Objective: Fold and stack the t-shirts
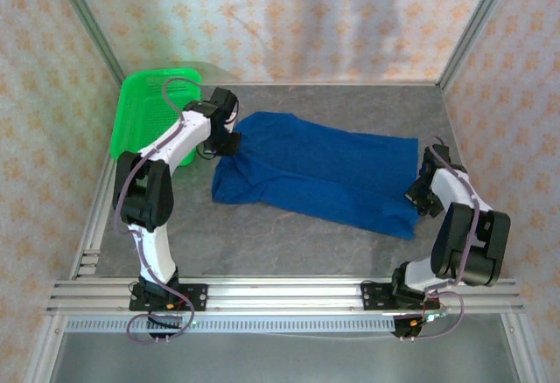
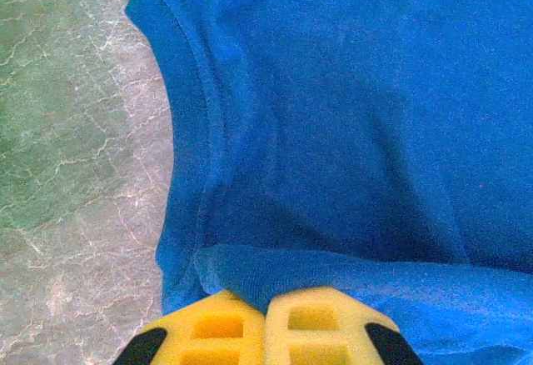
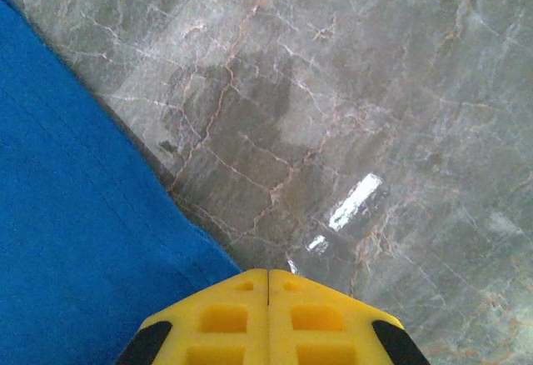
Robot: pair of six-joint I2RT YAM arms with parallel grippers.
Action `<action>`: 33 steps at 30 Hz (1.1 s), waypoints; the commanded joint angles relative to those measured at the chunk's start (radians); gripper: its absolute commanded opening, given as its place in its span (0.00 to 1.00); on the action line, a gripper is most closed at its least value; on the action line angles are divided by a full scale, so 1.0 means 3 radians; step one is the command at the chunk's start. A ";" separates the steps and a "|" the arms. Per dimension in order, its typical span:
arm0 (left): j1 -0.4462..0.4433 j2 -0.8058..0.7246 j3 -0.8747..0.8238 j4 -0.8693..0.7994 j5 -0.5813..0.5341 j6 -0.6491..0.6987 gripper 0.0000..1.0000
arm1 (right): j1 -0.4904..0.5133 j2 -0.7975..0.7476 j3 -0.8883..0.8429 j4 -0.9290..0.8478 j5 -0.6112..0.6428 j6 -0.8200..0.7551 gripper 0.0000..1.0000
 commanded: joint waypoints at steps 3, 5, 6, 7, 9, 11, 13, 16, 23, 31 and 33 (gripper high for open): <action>0.0001 0.0166 0.0271 -0.0052 -0.0078 0.0027 0.00 | -0.0020 0.0153 0.0183 0.0084 0.0077 -0.0063 0.00; 0.0000 0.0236 0.0370 -0.0087 -0.0070 0.0011 0.00 | -0.0018 0.0217 0.0218 0.0104 0.0074 -0.0061 0.01; 0.0001 0.0279 0.0419 -0.0103 -0.0081 0.0001 0.00 | -0.0022 0.0249 0.0240 0.0127 0.0066 -0.0061 0.03; 0.0001 0.0308 0.0463 -0.0118 -0.0076 -0.0005 0.00 | -0.0019 0.0286 0.0265 0.0141 0.0042 -0.0062 0.05; 0.0000 0.0342 0.0525 -0.0098 -0.0050 -0.0040 0.06 | -0.0019 0.0355 0.0331 0.0158 0.0004 -0.0062 0.08; 0.0006 0.0370 0.0596 -0.0079 -0.0002 -0.0117 0.26 | -0.0022 0.0411 0.0403 0.0181 -0.0063 -0.0065 0.19; 0.0005 0.0348 0.0653 -0.0031 0.0113 -0.0191 0.38 | -0.0021 0.0427 0.0471 0.0208 -0.0151 -0.0074 0.29; 0.0006 0.0199 0.0677 0.0072 0.0229 -0.0363 0.58 | -0.0021 0.0362 0.0598 0.0178 -0.0288 -0.0126 0.53; 0.0005 -0.0536 0.0345 0.0269 0.0458 -0.0726 0.84 | -0.0019 -0.0119 0.0741 -0.0212 -0.0748 -0.0353 0.79; 0.0001 -0.1231 -0.0278 0.0419 0.0523 -0.1013 0.88 | -0.0021 -0.0647 0.0671 -0.0549 -0.1215 -0.0453 0.86; 0.0001 -0.1375 -0.0390 0.0412 0.0531 -0.1054 0.89 | -0.0021 -0.0746 0.0615 -0.0530 -0.1388 -0.0396 0.91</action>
